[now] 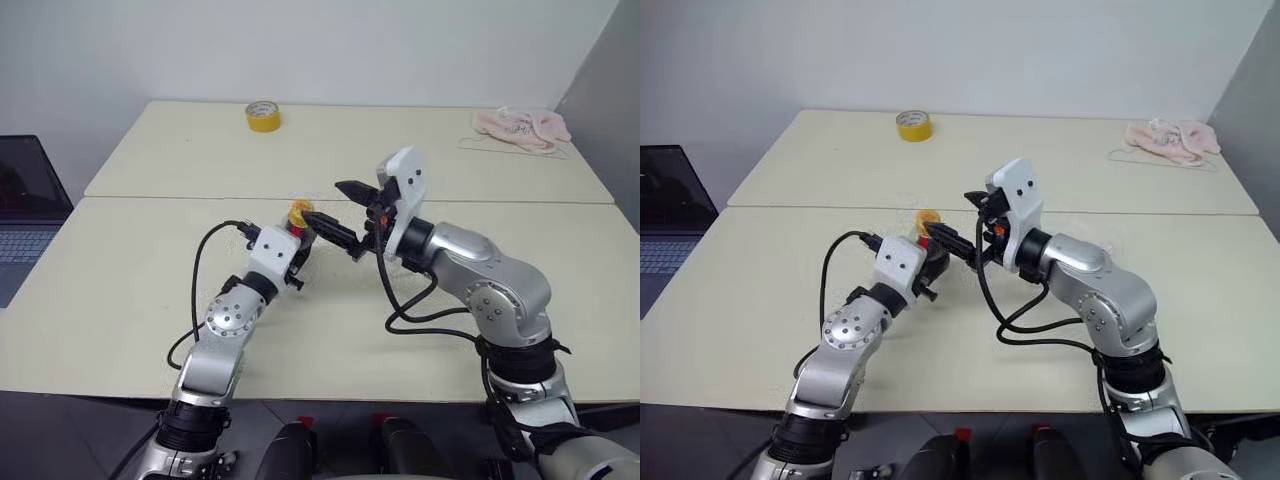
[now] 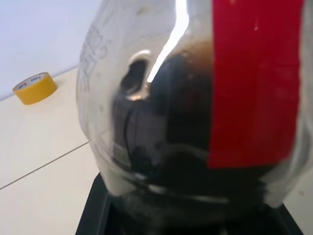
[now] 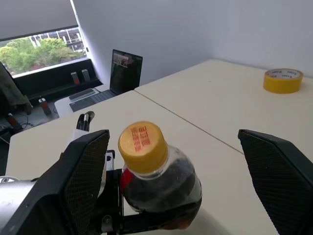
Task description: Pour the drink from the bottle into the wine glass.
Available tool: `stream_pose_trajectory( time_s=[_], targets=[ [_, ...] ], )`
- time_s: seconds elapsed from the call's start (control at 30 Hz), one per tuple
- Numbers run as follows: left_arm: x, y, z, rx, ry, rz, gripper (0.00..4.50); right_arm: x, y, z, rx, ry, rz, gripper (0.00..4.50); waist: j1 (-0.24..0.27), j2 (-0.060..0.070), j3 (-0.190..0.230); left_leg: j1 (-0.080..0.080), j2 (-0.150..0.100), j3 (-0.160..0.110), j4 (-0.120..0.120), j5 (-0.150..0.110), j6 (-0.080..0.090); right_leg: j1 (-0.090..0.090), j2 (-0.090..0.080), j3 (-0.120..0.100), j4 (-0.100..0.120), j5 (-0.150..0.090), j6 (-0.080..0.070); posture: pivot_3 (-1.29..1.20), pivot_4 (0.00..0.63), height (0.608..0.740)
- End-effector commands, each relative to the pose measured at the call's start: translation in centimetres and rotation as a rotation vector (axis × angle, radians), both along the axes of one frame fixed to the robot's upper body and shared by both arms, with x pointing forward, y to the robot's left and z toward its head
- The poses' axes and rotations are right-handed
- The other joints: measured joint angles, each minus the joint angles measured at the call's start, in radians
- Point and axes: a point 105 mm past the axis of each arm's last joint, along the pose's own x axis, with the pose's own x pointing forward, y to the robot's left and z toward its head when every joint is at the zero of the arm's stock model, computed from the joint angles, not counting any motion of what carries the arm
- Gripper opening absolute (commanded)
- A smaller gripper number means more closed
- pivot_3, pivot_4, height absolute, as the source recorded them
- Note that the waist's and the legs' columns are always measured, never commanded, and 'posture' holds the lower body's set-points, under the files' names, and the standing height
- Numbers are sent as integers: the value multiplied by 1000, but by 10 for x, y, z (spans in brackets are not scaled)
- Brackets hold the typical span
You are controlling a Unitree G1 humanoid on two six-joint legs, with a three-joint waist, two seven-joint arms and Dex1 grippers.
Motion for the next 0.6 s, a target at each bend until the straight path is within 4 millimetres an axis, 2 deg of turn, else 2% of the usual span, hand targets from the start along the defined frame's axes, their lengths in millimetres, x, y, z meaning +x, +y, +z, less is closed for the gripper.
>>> stream_pose_trajectory(
  time_s=[0.03, 0.4, 0.6],
  targets=[
    [2, -4, 21, 15, -87, 3, 1391, -3, 6, 10, -16, -88, 12, 4500, -1, 0, 0, 0, 0, 0, 0, 0, 0, 0, 0, 0, 0, 0, 0, 0, 150, 740],
    [4, -6, 24, 9, -96, 0, 1187, 1, 13, 6, -37, -125, 3, 4500, -1, 0, 0, 0, 0, 0, 0, 0, 0, 0, 0, 0, 0, 0, 0, 0, 150, 740],
    [4, -6, 22, 12, -92, 1, 1131, 3, 13, 7, -24, -128, 0, 2608, -1, 0, 0, 0, 0, 0, 0, 0, 0, 0, 0, 0, 0, 0, 0, 0, 150, 740]
  ],
)
